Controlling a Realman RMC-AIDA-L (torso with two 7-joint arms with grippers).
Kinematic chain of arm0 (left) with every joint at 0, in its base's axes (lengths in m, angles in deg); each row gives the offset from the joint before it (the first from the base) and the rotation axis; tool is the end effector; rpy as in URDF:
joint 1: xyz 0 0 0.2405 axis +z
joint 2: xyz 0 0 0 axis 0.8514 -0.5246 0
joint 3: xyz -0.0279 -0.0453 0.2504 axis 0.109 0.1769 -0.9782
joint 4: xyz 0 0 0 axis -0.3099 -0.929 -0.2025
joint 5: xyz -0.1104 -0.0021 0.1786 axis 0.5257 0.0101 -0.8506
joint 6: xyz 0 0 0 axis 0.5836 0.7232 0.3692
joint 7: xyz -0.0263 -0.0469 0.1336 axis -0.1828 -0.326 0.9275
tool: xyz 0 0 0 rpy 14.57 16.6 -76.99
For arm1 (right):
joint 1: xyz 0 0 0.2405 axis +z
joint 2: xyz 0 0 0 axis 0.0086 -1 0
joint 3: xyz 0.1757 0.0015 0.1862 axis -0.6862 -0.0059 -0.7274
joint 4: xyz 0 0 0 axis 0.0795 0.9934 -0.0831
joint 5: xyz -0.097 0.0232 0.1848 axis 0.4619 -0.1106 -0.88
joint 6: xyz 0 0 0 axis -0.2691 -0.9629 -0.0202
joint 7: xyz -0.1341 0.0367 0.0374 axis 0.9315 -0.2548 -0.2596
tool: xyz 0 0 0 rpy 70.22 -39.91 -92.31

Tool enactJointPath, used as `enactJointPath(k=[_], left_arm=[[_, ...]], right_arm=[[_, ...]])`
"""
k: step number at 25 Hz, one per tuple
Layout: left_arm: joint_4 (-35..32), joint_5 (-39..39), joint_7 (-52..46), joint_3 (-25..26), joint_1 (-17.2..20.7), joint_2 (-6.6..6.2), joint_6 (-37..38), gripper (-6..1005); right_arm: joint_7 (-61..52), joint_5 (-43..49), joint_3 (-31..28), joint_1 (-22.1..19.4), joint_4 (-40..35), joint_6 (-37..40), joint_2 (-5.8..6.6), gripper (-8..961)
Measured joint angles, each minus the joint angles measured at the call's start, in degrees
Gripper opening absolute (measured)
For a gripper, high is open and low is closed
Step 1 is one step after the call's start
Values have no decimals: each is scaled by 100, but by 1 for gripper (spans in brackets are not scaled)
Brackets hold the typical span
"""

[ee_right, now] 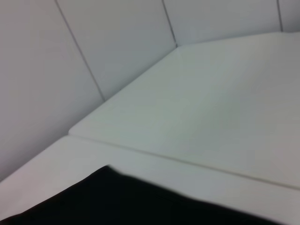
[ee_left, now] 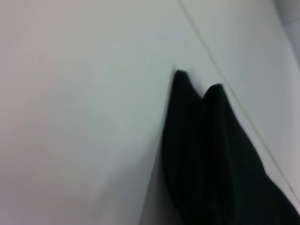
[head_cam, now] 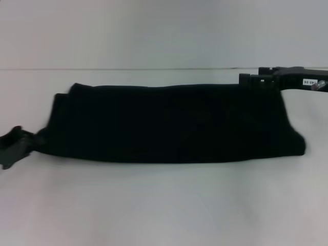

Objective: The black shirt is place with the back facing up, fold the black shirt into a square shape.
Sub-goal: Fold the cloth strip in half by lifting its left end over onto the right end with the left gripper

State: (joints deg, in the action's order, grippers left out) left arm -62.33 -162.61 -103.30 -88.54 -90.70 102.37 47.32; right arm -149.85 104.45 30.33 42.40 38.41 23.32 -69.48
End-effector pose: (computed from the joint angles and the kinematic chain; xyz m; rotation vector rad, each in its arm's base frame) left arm -0.3615 0.3441 0.0597 -1.5729 -2.1055 -0.7069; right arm 0.2402 0.4272 0.0414 -2.4057 0.9932 0.6013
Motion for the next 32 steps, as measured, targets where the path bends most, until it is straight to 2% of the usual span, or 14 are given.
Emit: enactJointPath(k=[11, 16, 19, 23, 26, 28, 30, 32], left_arm=[[-766, -22, 589, 821, 746, -176, 654, 28], [-1171, -21, 577, 960, 933, -291, 899, 28], [-1184, 2, 574, 963, 898, -317, 1010, 28], [-891, 210, 578, 947, 597, -380, 1408, 28], [-334, 620, 609, 900, 243, -475, 1828, 28], [120, 905, 653, 826, -108, -495, 2063, 29], [484, 1050, 727, 703, -484, -442, 2089, 29], [866, 1102, 845, 463, -1032, -275, 1857, 30]], right_arm=[[-8, -21, -548, 29, 0, -246, -95, 894], [37, -90, -558, 34, 0, -354, -150, 894], [47, -136, -558, 1, 3, -357, -152, 895], [47, -237, -579, -149, 4, -416, -122, 895], [59, -374, -660, -330, -1, -538, -53, 895], [70, -421, -711, -458, -25, -555, -6, 895], [96, -453, -788, -601, -54, -529, 50, 895], [125, -464, -877, -725, -86, -511, 107, 895]])
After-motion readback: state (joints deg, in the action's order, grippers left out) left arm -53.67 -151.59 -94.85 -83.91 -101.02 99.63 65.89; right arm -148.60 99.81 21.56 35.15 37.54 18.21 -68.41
